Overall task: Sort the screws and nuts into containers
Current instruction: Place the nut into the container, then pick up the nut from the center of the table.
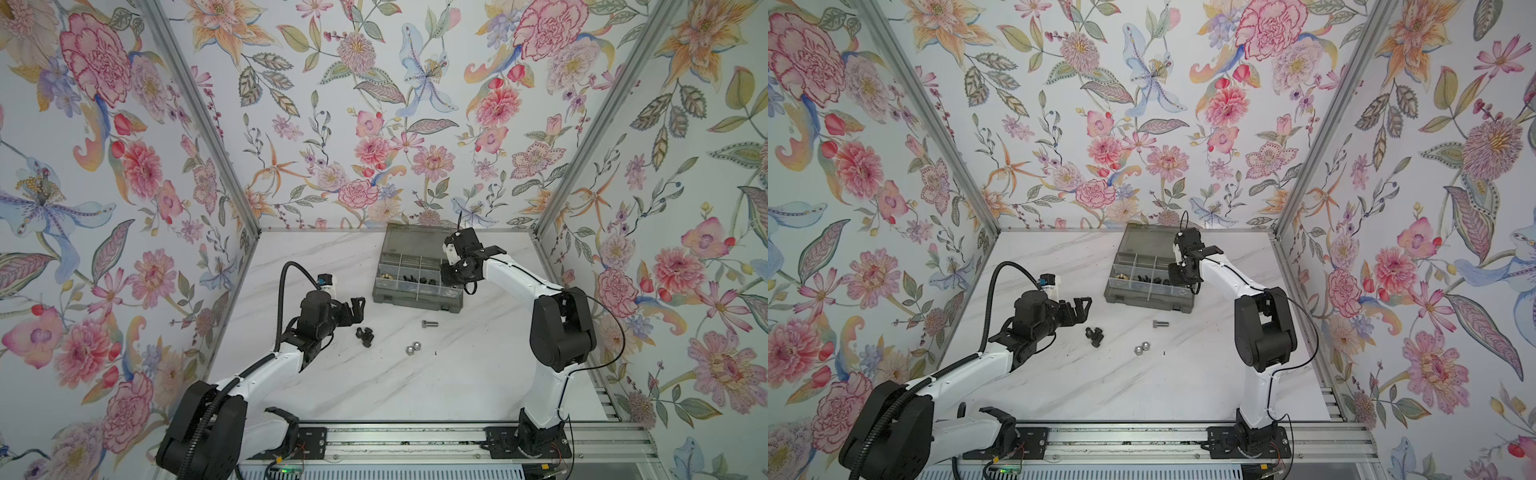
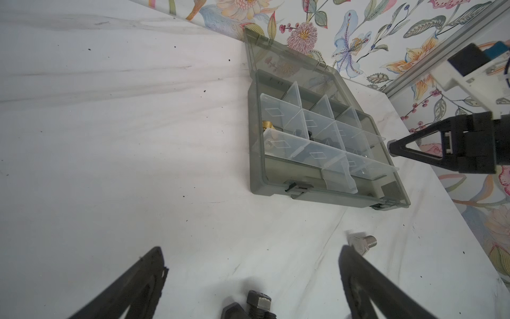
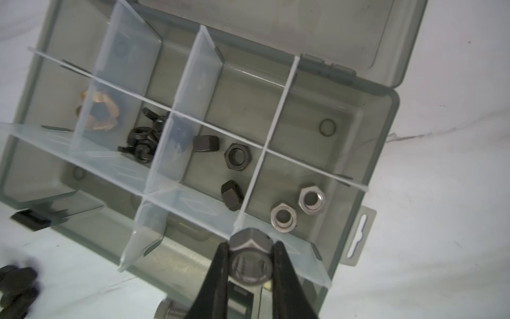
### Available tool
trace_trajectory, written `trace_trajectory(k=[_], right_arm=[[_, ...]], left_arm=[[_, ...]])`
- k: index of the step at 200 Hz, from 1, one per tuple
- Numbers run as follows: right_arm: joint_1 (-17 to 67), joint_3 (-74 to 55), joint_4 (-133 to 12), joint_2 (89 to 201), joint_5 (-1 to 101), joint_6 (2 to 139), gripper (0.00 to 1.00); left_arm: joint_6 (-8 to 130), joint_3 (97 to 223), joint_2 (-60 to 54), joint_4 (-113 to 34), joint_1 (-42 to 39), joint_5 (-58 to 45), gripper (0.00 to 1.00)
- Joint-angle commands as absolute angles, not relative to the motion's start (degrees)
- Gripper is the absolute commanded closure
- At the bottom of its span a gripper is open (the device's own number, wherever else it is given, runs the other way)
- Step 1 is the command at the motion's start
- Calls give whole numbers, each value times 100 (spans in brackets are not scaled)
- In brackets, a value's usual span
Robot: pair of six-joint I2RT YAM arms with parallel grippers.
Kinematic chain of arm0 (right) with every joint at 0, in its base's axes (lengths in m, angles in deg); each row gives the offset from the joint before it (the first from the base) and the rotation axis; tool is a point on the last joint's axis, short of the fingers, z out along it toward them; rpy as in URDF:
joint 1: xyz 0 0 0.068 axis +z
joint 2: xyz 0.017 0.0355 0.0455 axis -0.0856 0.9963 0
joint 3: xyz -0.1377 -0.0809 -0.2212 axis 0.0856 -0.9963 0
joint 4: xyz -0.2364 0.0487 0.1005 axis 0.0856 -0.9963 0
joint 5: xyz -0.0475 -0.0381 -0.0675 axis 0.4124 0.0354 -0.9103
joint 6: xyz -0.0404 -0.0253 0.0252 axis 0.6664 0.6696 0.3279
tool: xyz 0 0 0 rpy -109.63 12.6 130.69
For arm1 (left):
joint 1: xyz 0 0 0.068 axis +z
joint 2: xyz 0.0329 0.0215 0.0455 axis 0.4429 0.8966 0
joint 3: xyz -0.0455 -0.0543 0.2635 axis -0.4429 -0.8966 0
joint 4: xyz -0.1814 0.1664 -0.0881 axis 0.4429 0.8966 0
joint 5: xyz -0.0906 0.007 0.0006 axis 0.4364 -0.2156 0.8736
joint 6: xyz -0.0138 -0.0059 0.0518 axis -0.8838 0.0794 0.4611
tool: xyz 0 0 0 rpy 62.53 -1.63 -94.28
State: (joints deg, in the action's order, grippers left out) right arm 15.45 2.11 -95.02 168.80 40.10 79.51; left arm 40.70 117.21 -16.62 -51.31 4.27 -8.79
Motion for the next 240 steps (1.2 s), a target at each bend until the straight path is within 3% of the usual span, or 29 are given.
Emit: trace_trajectory(k=[1,60,87,115,159,199,240], right_arm=[[1447,480,-9571,17141,3789,7951,94],[1379,714,-9571,17520,3681,7933,89],[1377,725,-9584,17485,3694,7939,60],[1380,631,-9581,17096,3754,8019,47],[1647,-280,-9586,15936,4455,7974,42],[2711,-1613,-9578,15238,4429,7809,40],[3728,-2430,-9426,15236,4138,7530,40]], left_arm=[[4091,11669,-1751,-5053,489,-922,1],[4095,11703,-1787,-4991,489,-936,0],[4090,11703,-1783,-4976,495,-945,1],[4086,11728,-1749,-4978,491,-936,1],[4071,11738,-1759,-4986,491,-941,1],[4086,11768,-1761,-4961,483,-953,1],[4095,11833,-1754,-4907,492,-932,1]])
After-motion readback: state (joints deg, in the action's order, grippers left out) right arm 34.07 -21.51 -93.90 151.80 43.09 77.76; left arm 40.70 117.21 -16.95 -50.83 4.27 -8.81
